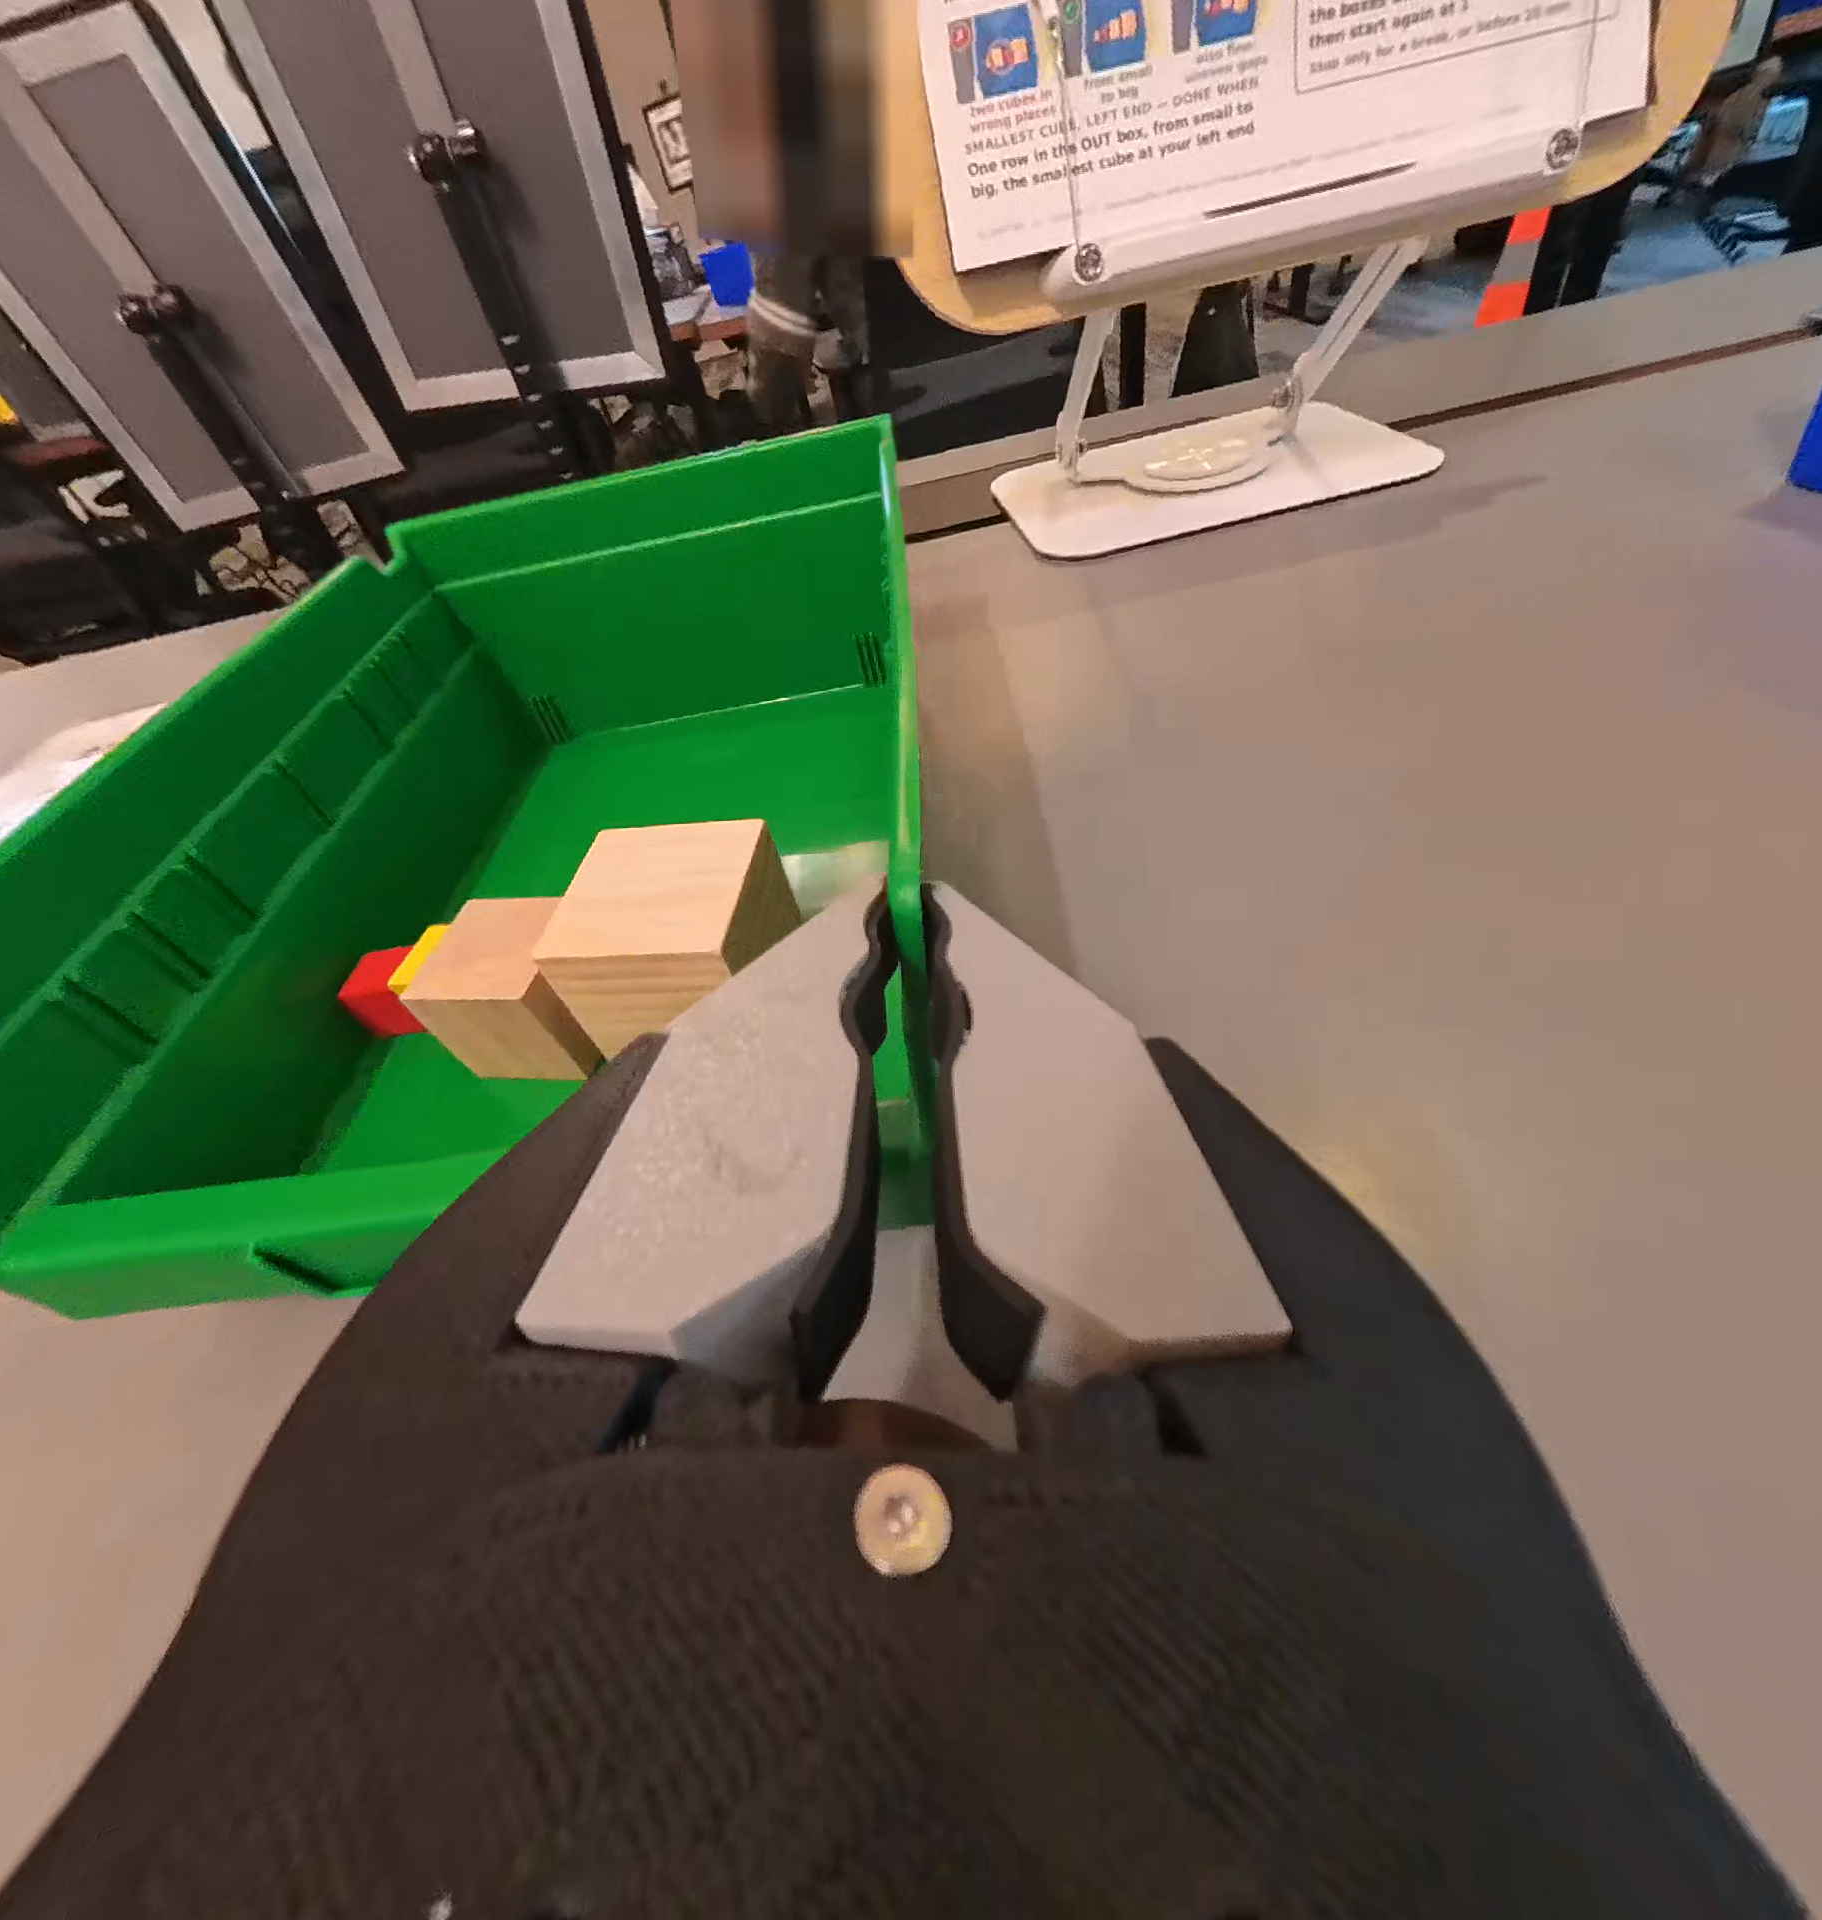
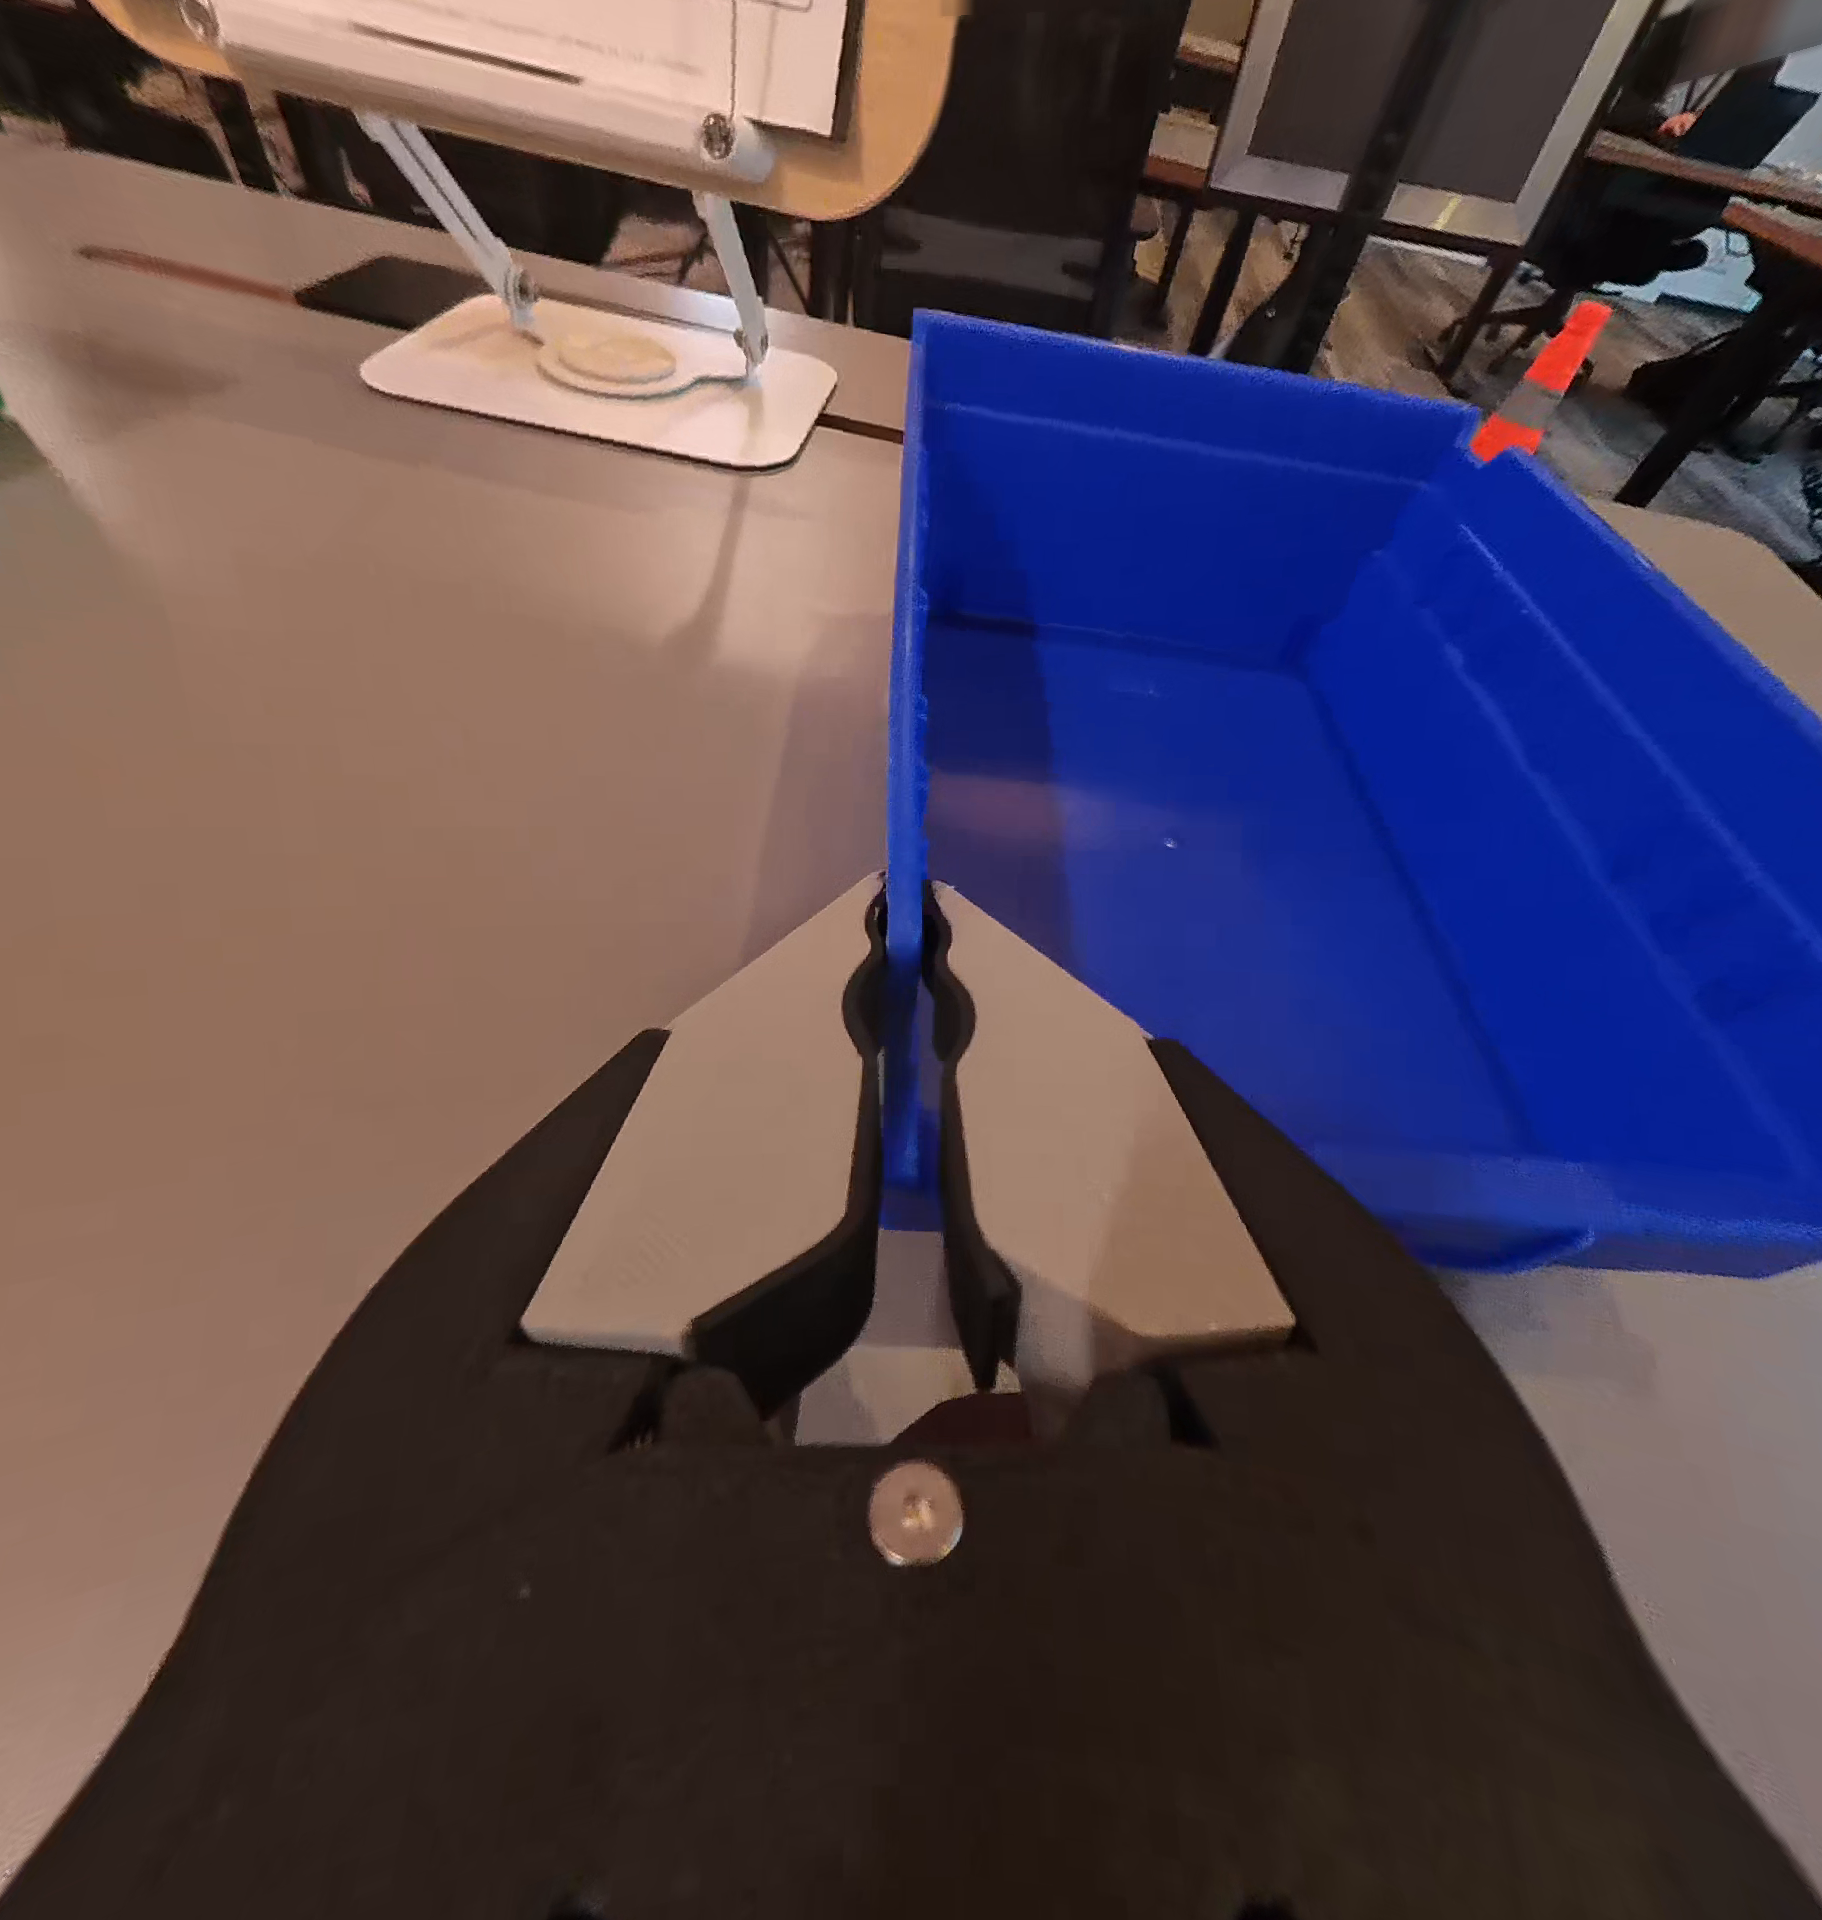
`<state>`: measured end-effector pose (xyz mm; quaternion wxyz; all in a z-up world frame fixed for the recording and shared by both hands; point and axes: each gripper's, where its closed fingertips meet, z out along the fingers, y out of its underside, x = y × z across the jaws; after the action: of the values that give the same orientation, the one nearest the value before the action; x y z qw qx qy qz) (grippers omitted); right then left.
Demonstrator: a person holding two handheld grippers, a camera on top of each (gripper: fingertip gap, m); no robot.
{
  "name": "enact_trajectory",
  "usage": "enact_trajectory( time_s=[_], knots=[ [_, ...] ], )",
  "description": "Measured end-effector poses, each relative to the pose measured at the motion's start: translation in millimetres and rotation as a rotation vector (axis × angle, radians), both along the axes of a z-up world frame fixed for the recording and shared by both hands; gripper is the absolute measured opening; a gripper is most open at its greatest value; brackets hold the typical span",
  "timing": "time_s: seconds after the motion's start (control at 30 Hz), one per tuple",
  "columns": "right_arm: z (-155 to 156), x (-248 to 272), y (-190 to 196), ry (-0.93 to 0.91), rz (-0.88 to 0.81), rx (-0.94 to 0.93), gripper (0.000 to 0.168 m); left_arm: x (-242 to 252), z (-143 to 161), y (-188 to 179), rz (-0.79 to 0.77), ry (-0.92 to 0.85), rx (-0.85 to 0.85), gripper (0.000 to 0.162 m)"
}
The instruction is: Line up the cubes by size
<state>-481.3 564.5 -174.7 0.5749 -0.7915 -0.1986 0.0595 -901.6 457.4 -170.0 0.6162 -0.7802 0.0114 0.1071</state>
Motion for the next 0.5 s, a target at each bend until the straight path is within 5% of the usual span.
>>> enact_trajectory(
  time_s=[0.4,0.5],
  knots=[
    [13.2,13.0,15.5,0.125,-0.117,0.051,0.001,12.1,3.8,8.3,-0.032,-0.007,-0.008,0.003],
    [3.0,4.0,18.0,0.12,-0.089,0.013,0.001,20.5,14.5,3.3,-0.092,-0.024,0.011,0.018]
  ],
)
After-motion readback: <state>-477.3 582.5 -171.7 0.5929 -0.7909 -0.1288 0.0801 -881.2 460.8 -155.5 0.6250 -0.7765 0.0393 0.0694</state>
